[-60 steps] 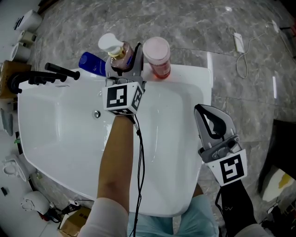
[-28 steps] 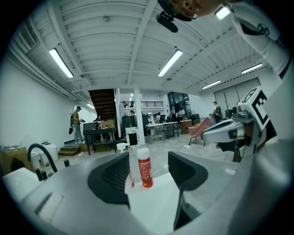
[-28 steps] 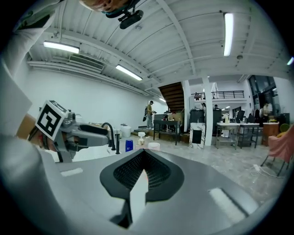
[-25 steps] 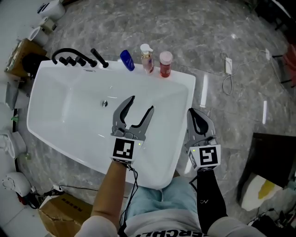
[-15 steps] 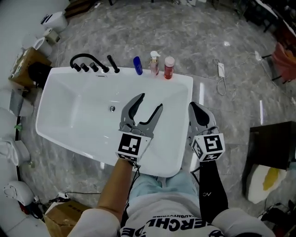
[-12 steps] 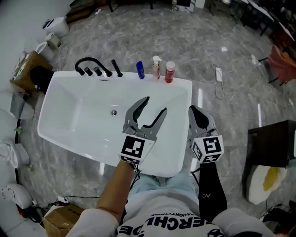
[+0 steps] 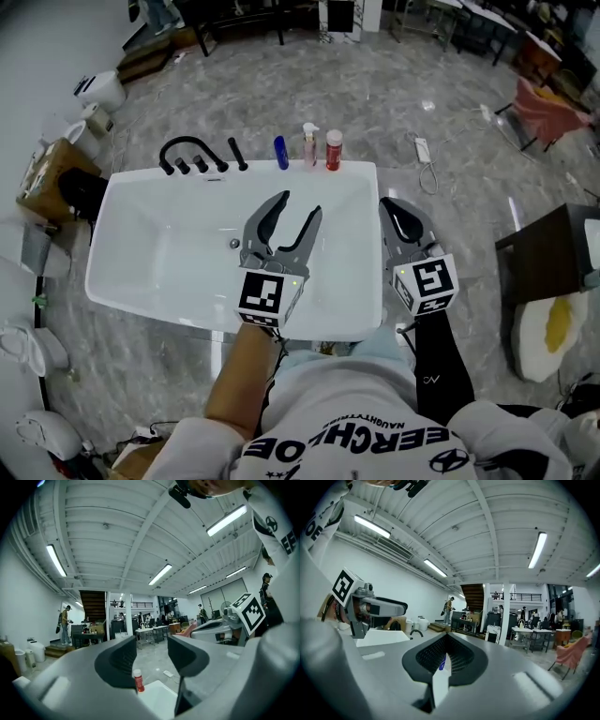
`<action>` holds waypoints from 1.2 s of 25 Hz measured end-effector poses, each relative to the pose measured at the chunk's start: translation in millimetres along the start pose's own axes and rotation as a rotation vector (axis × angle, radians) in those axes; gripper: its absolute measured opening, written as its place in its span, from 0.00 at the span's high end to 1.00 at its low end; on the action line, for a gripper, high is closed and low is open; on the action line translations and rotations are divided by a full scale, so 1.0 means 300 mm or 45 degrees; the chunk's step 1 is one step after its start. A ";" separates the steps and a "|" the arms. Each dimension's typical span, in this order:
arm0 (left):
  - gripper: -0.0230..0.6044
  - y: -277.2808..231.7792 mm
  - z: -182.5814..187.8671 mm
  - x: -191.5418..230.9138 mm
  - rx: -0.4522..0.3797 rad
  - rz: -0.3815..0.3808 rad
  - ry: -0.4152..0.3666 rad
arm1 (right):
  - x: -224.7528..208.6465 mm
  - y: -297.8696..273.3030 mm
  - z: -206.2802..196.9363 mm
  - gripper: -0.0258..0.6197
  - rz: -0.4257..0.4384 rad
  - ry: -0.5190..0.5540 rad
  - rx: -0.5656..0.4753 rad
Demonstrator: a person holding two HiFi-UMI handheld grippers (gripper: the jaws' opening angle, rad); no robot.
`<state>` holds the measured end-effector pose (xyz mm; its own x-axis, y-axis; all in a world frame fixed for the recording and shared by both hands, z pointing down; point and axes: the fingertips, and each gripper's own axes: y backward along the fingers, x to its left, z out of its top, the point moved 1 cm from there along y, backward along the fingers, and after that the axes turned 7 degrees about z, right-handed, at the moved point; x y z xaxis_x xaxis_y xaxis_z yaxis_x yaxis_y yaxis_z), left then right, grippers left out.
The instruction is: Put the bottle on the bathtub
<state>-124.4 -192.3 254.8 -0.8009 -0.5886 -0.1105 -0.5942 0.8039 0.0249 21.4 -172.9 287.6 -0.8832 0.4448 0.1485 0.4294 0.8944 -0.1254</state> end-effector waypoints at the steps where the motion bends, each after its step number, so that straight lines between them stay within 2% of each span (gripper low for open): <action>1: 0.63 0.014 0.017 -0.004 -0.018 -0.002 -0.010 | 0.009 0.016 0.010 0.91 -0.002 0.017 0.001; 3: 0.67 0.034 0.043 -0.010 -0.045 0.004 -0.031 | 0.020 0.041 0.023 0.91 -0.006 0.038 -0.001; 7: 0.84 0.054 0.084 -0.026 -0.098 0.051 -0.066 | 0.026 0.077 0.041 0.91 0.005 0.053 -0.029; 9: 0.96 0.058 0.097 -0.031 -0.103 0.068 -0.082 | 0.022 0.087 0.044 0.91 0.003 0.057 -0.038; 19: 0.96 0.042 0.113 -0.024 -0.089 0.098 -0.113 | 0.004 0.065 0.071 0.91 0.028 0.059 -0.081; 23: 0.96 0.029 0.111 -0.024 -0.080 0.092 -0.107 | 0.011 0.056 0.074 0.92 0.061 0.077 -0.071; 30: 0.96 0.039 0.107 -0.015 -0.062 0.108 -0.092 | -0.022 0.057 0.091 0.92 0.051 0.079 -0.077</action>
<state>-125.3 -177.4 223.6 -0.8420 -0.5095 -0.1773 -0.5289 0.8444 0.0856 29.4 -161.9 257.6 -0.8527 0.4803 0.2052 0.4761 0.8764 -0.0730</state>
